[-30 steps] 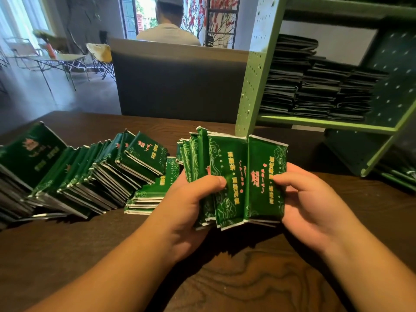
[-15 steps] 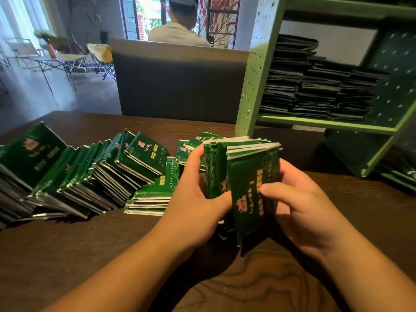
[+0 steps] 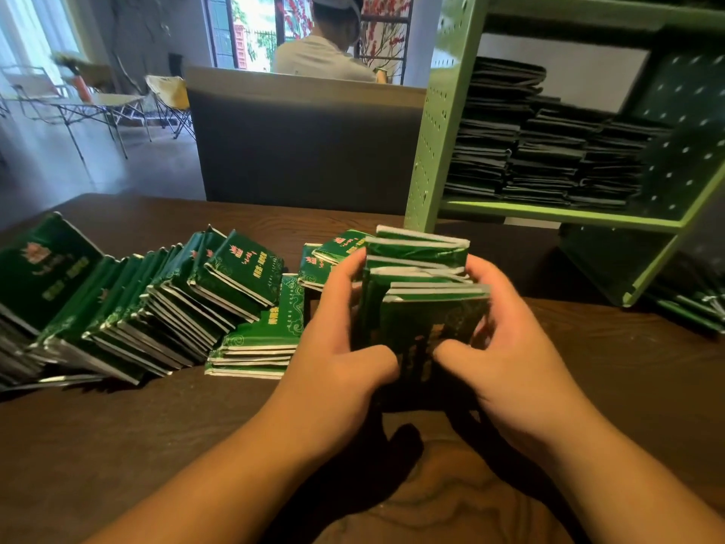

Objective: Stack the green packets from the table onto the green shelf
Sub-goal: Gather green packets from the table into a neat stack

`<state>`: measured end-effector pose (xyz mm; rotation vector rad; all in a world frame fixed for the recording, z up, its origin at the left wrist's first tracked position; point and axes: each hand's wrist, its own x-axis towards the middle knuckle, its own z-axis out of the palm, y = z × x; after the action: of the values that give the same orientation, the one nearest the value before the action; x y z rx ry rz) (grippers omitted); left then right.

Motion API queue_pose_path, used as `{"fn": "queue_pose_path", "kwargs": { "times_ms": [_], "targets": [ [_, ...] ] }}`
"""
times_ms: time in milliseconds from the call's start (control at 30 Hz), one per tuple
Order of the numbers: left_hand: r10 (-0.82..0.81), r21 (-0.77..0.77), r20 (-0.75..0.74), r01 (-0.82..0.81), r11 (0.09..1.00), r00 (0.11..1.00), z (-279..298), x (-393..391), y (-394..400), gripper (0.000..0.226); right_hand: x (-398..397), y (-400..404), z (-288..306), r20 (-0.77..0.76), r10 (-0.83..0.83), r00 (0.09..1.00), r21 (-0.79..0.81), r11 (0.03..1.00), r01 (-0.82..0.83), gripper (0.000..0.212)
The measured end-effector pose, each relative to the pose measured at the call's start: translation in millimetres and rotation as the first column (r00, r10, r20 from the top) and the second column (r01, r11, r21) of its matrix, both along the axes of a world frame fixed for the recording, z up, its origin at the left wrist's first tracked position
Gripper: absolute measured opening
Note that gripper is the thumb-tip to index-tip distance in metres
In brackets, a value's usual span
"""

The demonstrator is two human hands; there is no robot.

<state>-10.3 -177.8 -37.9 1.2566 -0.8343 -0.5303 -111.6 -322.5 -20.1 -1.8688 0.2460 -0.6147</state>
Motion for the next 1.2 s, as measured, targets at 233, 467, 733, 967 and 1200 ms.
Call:
{"fn": "queue_pose_path", "kwargs": {
  "times_ms": [233,467,733,967,1200],
  "targets": [
    [0.032,0.072,-0.014,-0.031,0.997,0.999,-10.5,-4.8,-7.4,0.095,3.2,-2.8,-6.2,-0.2,0.168,0.965,0.072,0.985,-0.157,0.087],
    [0.08,0.139,0.157,-0.102,0.985,0.984,-11.9,3.9,-8.9,0.071,2.7,-5.5,-1.2,-0.178,0.083,0.98,-0.148,0.983,-0.11,0.072],
    [0.132,0.098,0.274,-0.164,0.982,0.953,-0.5,3.4,-3.7,0.059,0.1,-13.8,3.6,-0.005,0.114,0.994,-0.038,0.993,-0.114,0.064],
    [0.248,0.013,0.132,-0.252,0.968,0.96,21.6,-10.7,-11.2,0.044,1.3,1.7,5.7,0.12,-0.018,0.993,0.073,0.997,0.009,0.067],
    [0.268,-0.014,-0.11,-0.271,0.963,0.957,76.7,-27.1,-30.4,0.034,-31.7,16.9,35.8,0.311,-0.129,0.942,-0.193,0.962,0.195,0.065]
  ]
}}
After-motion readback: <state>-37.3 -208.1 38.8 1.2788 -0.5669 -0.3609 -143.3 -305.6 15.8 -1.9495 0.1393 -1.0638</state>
